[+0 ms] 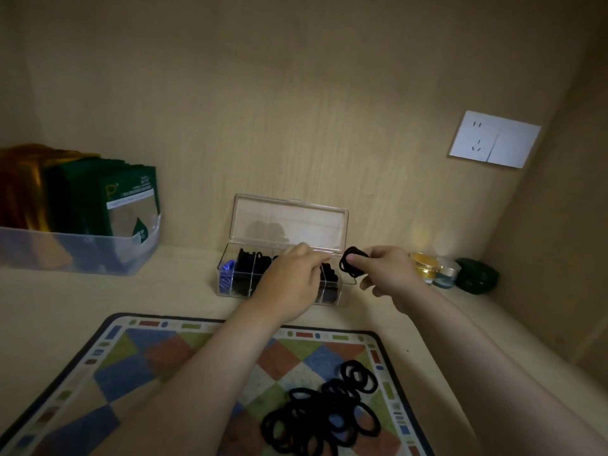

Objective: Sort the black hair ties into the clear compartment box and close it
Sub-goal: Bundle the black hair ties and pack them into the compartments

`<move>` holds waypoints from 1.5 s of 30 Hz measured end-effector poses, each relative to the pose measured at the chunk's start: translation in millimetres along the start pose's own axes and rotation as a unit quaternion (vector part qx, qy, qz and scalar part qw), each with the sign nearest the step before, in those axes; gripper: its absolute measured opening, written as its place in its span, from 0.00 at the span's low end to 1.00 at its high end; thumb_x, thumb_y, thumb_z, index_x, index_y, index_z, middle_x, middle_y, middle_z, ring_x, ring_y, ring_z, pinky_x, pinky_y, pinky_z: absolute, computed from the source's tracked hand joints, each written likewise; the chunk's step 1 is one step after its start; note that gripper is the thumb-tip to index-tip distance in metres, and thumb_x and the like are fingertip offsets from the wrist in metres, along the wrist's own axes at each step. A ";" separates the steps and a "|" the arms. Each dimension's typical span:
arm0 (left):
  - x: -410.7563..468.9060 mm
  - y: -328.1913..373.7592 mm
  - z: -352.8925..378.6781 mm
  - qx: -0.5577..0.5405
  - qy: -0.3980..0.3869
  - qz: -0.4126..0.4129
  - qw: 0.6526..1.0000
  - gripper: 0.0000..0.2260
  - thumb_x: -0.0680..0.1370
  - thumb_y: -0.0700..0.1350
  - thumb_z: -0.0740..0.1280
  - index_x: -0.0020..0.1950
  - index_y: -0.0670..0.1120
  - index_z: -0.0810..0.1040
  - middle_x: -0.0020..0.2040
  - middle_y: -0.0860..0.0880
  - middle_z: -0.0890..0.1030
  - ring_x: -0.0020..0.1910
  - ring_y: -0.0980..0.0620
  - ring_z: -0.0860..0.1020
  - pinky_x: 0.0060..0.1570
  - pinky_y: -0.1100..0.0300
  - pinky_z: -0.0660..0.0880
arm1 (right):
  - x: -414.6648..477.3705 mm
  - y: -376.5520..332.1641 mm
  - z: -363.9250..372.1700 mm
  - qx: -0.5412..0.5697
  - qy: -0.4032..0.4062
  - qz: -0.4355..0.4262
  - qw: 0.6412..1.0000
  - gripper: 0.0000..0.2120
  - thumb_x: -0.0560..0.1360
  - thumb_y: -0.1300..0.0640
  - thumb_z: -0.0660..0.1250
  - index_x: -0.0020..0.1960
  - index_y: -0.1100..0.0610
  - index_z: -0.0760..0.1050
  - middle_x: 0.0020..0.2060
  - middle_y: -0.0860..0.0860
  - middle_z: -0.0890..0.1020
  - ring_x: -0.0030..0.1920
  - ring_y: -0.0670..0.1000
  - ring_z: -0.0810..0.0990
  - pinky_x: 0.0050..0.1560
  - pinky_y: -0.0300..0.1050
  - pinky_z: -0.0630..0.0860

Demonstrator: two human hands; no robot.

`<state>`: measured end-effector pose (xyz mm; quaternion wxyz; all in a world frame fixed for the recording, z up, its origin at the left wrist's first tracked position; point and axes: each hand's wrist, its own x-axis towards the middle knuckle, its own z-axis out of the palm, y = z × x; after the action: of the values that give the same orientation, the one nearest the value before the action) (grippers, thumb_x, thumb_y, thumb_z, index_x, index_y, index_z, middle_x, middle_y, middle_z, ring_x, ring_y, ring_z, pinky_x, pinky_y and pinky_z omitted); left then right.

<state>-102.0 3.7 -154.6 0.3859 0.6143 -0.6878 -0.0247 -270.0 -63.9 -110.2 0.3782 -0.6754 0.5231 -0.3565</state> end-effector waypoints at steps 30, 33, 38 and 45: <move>-0.3 -18.3 22.7 0.206 -0.049 0.084 0.974 0.23 0.82 0.58 0.54 0.78 0.59 0.60 0.75 0.51 0.64 0.72 0.49 0.61 0.71 0.50 0.57 | 31.7 7.1 6.7 -0.280 -0.086 -0.093 0.952 0.08 0.76 0.55 0.69 0.55 0.49 0.75 0.45 0.50 0.83 0.37 0.48 0.79 0.33 0.41 0.76; -0.4 -17.3 22.0 0.205 -0.046 0.074 0.975 0.23 0.82 0.58 0.55 0.78 0.58 0.60 0.75 0.50 0.65 0.73 0.48 0.61 0.72 0.51 0.56 | 27.3 10.6 6.8 -0.352 -0.043 -0.161 0.921 0.05 0.77 0.52 0.69 0.49 0.49 0.83 0.41 0.42 0.80 0.45 0.46 0.78 0.45 0.43 0.76; -0.6 -17.4 21.0 0.204 -0.046 0.067 0.976 0.24 0.82 0.58 0.55 0.78 0.55 0.60 0.72 0.50 0.69 0.72 0.49 0.63 0.72 0.52 0.57 | 27.1 5.7 9.8 -0.478 -0.111 -0.159 0.857 0.19 0.78 0.48 0.56 0.34 0.51 0.77 0.41 0.51 0.78 0.45 0.55 0.79 0.47 0.53 0.79; -0.7 -18.3 18.6 0.204 -0.056 0.063 0.975 0.25 0.82 0.58 0.55 0.77 0.50 0.62 0.73 0.50 0.68 0.73 0.50 0.62 0.73 0.52 0.57 | 23.3 1.9 11.0 -0.390 -0.121 -0.125 0.904 0.19 0.79 0.55 0.56 0.42 0.63 0.81 0.48 0.61 0.81 0.52 0.60 0.78 0.54 0.53 0.75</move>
<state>-97.3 -8.4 -177.3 0.2144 0.6329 -0.7364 0.1061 -256.6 -85.4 -115.0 0.0973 -0.8671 0.4814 -0.0836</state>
